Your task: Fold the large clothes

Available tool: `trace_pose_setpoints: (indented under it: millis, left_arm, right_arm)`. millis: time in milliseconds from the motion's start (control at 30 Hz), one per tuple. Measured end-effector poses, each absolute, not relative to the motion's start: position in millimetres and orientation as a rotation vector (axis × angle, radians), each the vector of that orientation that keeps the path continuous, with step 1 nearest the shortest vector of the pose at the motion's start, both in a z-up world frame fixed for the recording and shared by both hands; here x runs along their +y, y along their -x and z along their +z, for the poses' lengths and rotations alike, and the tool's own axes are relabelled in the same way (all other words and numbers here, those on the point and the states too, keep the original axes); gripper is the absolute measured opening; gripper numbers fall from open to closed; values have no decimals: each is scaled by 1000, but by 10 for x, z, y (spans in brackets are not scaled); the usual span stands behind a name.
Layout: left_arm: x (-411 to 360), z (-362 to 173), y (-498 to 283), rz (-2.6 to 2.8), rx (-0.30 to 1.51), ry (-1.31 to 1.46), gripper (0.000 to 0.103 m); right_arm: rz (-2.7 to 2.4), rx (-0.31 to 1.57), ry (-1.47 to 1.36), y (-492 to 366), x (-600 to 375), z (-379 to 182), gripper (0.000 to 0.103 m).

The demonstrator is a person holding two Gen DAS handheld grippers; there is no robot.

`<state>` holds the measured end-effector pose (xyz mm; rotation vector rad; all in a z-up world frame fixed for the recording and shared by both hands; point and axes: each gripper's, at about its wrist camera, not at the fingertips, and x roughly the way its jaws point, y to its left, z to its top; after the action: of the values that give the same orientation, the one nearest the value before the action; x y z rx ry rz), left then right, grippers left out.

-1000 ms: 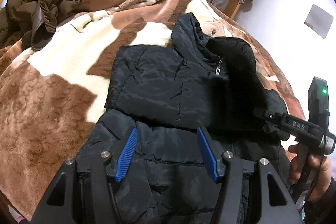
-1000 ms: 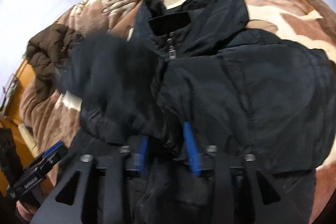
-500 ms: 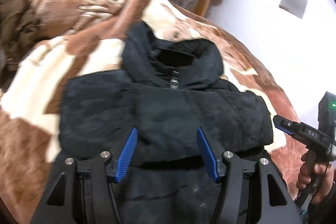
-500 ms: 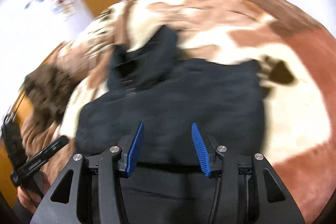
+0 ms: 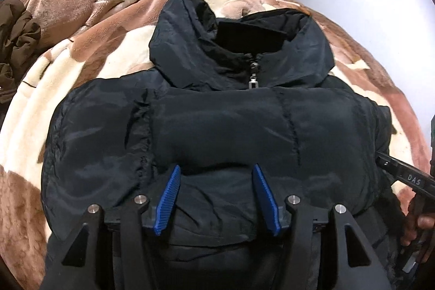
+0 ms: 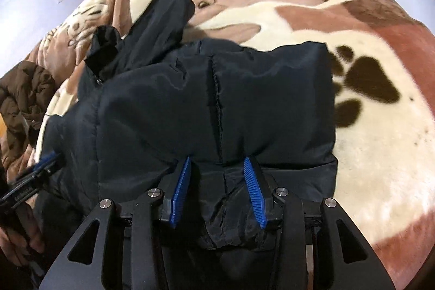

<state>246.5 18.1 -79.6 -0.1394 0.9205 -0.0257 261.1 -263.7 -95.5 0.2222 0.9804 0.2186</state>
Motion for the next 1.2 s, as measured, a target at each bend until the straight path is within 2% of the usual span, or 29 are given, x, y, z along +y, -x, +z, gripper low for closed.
trace_pose_setpoints:
  millis: [333, 467, 633, 900, 1033, 1200]
  left_arm:
    - [205, -456, -2549, -10, 858, 137, 57]
    - [264, -745, -2859, 18, 924, 136, 59]
    - [215, -983, -2954, 8, 921, 92, 61]
    - [155, -1057, -2984, 15, 919, 70, 61]
    - [217, -850, -2938, 13, 927, 104, 58]
    - [307, -461, -2535, -6, 842, 171, 56]
  right_arm:
    - [212, 877, -159, -2611, -2628, -360, 42]
    - [194, 957, -79, -2964, -2448, -608, 42]
    - [176, 1039, -29, -3172, -2359, -977, 41]
    - [148, 1071, -5, -3207, -2325, -999, 40]
    - [134, 1009, -16, -3006, -2343, -650, 40]
    - [191, 916, -32, -2517, -2245, -394, 40]
